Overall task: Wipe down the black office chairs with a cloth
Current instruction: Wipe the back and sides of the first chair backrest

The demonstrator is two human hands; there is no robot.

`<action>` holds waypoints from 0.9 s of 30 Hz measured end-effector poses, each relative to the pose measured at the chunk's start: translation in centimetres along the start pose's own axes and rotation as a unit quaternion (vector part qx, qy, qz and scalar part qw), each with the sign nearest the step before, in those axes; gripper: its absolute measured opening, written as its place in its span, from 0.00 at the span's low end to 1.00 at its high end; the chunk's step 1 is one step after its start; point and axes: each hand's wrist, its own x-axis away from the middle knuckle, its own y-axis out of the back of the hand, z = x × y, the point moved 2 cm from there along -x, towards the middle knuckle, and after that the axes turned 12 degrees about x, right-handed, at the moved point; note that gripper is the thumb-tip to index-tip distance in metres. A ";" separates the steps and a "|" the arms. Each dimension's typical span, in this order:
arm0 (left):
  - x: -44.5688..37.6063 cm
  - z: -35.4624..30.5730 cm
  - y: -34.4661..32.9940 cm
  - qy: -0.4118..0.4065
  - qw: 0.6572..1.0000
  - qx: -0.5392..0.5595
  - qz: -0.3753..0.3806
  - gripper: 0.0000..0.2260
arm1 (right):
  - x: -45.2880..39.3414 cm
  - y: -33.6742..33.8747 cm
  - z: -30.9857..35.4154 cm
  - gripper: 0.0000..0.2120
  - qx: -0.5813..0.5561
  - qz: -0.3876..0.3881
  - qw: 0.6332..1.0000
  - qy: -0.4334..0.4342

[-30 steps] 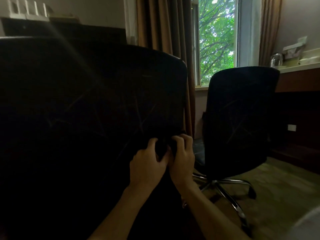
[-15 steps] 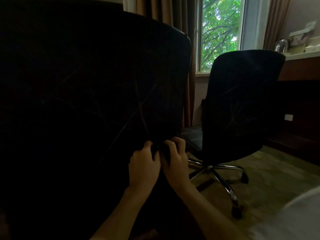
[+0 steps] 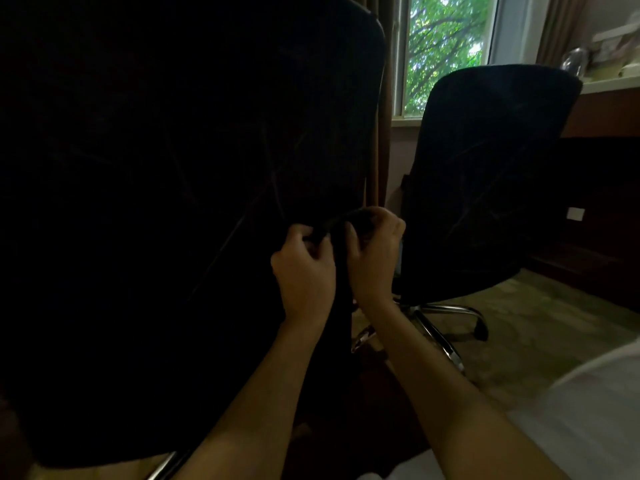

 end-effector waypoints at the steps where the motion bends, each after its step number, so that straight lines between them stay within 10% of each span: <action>1: 0.1 0.4 0.1 0.001 1.000 -0.011 0.002 0.05 | 0.3 -0.1 -0.4 0.17 0.006 0.003 1.000 -0.007; 18: 13.6 15.2 2.6 0.247 0.967 -0.062 0.006 0.05 | 13.8 -1.8 -11.8 0.12 0.081 0.256 0.932 -0.242; 27: 6.8 8.5 1.2 0.194 0.977 0.077 -0.047 0.06 | 7.1 -0.7 -5.9 0.07 0.027 0.105 0.988 -0.105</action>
